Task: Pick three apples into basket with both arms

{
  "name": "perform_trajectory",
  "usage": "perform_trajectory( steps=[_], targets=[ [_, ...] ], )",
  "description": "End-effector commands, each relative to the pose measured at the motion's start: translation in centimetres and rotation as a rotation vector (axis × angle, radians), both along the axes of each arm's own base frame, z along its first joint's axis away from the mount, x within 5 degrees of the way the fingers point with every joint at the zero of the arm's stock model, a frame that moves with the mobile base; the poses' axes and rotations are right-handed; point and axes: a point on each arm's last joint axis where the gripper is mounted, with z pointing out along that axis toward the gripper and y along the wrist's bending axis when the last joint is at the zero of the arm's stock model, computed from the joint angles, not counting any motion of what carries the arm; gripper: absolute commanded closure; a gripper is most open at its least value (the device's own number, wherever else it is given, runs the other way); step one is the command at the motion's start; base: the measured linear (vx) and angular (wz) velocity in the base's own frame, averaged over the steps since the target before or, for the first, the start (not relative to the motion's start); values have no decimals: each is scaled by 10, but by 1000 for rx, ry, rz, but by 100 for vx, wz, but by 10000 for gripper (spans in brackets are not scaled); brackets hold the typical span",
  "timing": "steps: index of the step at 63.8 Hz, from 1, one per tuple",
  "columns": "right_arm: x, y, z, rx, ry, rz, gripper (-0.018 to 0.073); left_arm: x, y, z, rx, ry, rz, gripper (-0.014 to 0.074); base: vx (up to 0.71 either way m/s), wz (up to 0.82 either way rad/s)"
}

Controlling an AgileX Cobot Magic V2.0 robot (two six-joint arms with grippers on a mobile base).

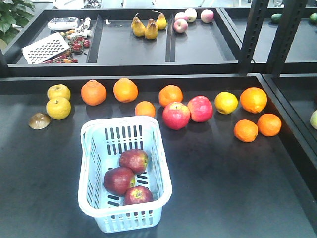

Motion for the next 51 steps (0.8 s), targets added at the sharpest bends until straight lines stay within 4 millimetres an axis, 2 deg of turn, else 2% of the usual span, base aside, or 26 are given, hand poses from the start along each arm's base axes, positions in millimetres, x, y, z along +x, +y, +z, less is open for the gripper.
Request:
perform_trajectory(
  steps=[1, 10, 18, 31, 44, 51],
  targets=[
    [0, -3, 5, -25, -84, -17, 568, -1, -1, 6, -14, -90, -13, 603, 0, 0],
    [-17, -5, -28, -63, -125, -38, 568, -1, -1, 6, -14, -90, -15, 603, 0, 0],
    [-33, -6, -54, -25, -319, -85, 568, -1, -1, 6, -14, -90, -15, 603, 0, 0],
    [-67, -7, -109, 2, -600, -124, 568, -1, -1, 6, -14, -90, -15, 603, 0, 0],
    [-92, -6, -157, 13, -720, -128, 568, -1, -1, 6, -14, -90, -15, 603, 0, 0],
    [-92, -6, -177, 17, -721, -129, 568, -1, -1, 6, -14, -89, -15, 603, 0, 0]
  ],
)
